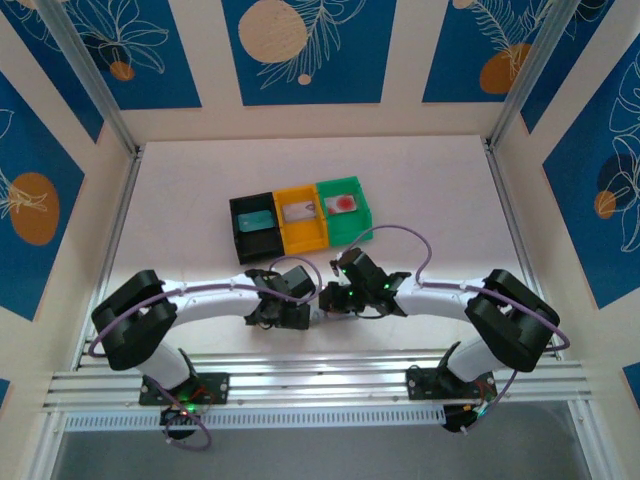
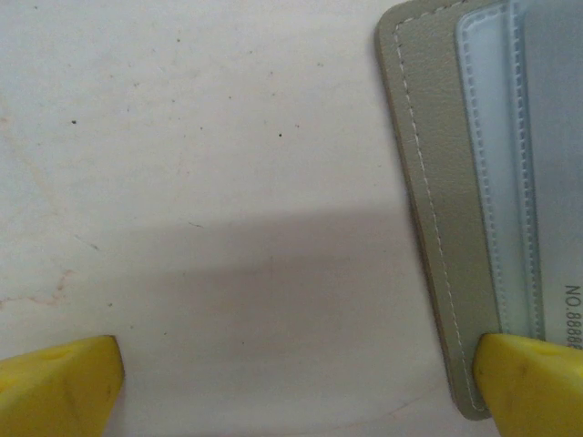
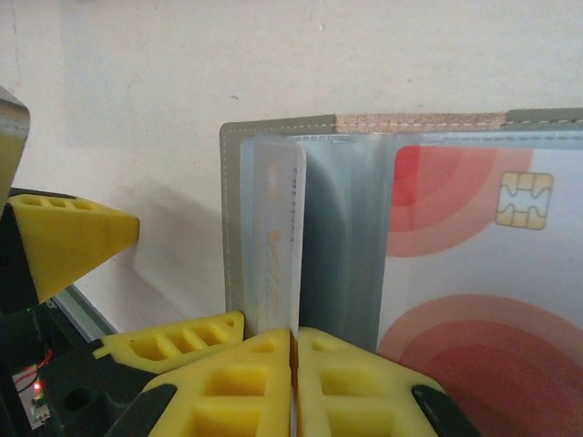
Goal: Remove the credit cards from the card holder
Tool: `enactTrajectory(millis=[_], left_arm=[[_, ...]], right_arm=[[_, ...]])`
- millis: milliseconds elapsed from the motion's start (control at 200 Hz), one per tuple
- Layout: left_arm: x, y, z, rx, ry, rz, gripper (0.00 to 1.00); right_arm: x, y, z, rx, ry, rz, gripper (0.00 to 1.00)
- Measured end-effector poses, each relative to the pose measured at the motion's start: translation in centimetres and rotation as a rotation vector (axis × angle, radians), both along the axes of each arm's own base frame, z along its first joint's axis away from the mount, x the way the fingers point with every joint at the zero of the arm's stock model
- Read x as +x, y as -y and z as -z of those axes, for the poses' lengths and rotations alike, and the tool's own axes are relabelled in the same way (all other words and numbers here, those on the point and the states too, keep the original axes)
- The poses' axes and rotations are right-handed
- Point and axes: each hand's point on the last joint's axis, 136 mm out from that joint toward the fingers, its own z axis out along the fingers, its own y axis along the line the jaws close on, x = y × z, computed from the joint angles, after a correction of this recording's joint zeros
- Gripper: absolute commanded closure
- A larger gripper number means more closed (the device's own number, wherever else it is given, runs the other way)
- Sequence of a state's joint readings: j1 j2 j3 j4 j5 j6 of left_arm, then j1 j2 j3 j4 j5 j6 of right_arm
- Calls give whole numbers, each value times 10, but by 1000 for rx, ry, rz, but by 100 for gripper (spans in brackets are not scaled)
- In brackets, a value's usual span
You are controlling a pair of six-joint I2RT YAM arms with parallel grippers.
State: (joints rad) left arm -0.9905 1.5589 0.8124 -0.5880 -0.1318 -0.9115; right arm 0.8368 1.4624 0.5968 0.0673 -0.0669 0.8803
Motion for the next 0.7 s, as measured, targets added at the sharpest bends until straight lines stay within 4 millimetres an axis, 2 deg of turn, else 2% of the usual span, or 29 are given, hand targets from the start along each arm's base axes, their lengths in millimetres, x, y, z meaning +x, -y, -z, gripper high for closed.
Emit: enactTrajectory(millis=[700], left_arm=[[0,0,0,1,-1,0,0]], right_arm=[[2,9,-6,18,8,8,87]])
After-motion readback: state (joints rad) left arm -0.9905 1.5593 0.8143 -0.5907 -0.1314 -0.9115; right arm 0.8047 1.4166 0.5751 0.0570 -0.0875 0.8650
